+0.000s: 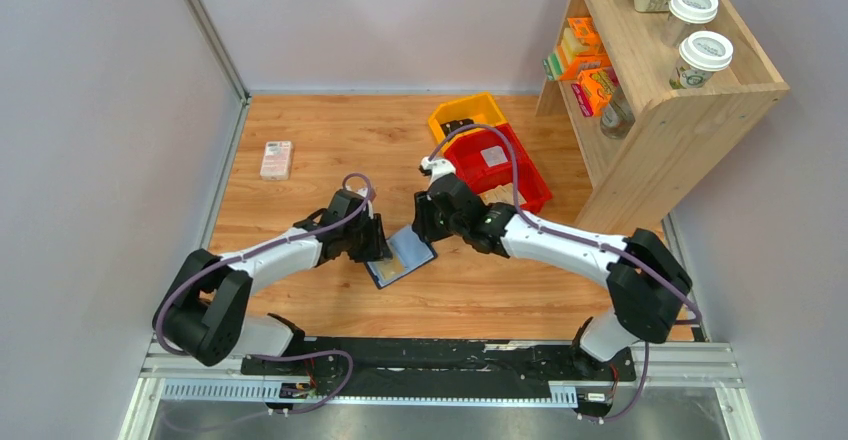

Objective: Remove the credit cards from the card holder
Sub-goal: Remove the credit card from the card holder.

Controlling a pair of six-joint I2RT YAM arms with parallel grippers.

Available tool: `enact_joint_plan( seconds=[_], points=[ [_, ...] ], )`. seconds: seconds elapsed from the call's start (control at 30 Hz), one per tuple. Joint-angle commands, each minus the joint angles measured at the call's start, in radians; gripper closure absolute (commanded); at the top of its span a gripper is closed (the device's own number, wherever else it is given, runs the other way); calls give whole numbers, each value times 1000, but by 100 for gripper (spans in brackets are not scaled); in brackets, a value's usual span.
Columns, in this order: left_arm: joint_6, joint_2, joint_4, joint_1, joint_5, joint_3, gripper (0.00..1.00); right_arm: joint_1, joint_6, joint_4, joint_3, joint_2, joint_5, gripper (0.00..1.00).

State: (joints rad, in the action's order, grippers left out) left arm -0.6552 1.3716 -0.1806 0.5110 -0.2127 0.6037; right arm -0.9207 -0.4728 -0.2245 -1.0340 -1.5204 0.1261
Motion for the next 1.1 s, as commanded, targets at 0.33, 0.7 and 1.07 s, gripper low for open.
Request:
enact_joint_plan(
  seconds=[0.33,0.7,1.07],
  points=[
    [-7,-193,-151,4,139,-73,72,11,-78,195,-121,-303,-370,68],
    [-14,-112,-103,4,153,-113,77,48,-127,247,-113,-425,-477,62],
    [14,-36,-100,6,162,-104,82,51,-153,382,-57,-376,-646,67]
  ],
)
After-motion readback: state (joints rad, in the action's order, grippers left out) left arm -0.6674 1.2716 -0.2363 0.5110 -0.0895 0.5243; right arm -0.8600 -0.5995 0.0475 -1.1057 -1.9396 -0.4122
